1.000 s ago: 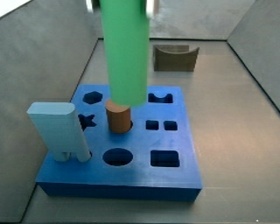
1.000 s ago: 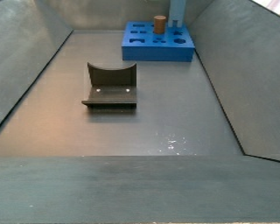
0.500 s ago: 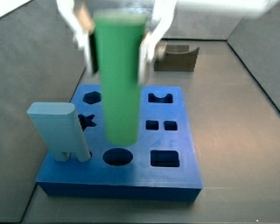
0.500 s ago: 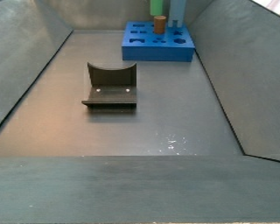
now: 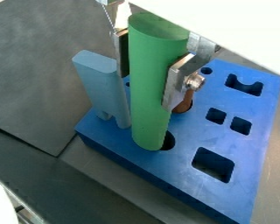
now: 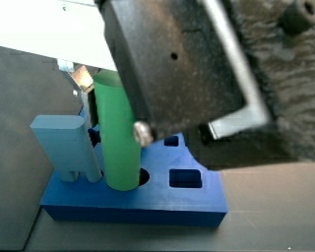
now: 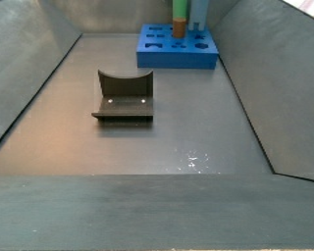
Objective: Pick up the oval object. Move up. Move to above the board. Insert the oval object.
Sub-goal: Insert the oval object.
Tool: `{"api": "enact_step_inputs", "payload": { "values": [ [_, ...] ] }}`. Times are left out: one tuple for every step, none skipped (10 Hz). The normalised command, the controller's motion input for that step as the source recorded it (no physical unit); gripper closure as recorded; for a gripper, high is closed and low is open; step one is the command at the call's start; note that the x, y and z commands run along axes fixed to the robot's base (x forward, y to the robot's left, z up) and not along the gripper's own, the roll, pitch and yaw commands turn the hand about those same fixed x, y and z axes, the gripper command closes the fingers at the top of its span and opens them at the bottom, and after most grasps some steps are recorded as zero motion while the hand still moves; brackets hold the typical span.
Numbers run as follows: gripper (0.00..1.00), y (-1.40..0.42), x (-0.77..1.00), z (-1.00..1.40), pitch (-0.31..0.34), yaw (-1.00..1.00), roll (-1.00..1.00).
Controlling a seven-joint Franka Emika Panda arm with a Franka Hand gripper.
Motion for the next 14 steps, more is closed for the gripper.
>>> {"api": "enact_step_inputs", "payload": {
  "values": [
    [1.00,0.16,0.08,-0.26,0.029,0.00,0.01],
    [1.00,0.19,0.00,-0.30,0.067,0.00,0.01],
    [1.00,0.12,0.00,-0.25,0.061,0.00,0.00],
    [1.00,0.01,0.04,-0.27,0.000,-0.01,-0.01],
    [1.00,-0.01,0.27,-0.30,0.000,0.00,0.00],
    [1.00,0.00,0.45,-0.26,-0.004,-0.01,0.00],
    [1.00,0.00,0.46,-0.23,0.000,-0.10,0.00],
    [1.00,0.00,0.30,-0.27,0.000,-0.11,0.00],
    [1.00,0.00,0.02,-0.41,0.000,-0.15,0.02],
    [1.00,-0.04,-0.08,-0.62,0.000,-0.18,0.08],
    [1.00,-0.09,-0.13,-0.75,0.004,-0.18,0.12],
    [1.00,-0.09,-0.10,-0.78,0.043,-0.18,0.13],
    [1.00,0.00,-0.15,-0.52,0.067,-0.15,0.06],
    [1.00,0.00,0.00,0.00,0.000,0.00,-0.01]
  ]
}}
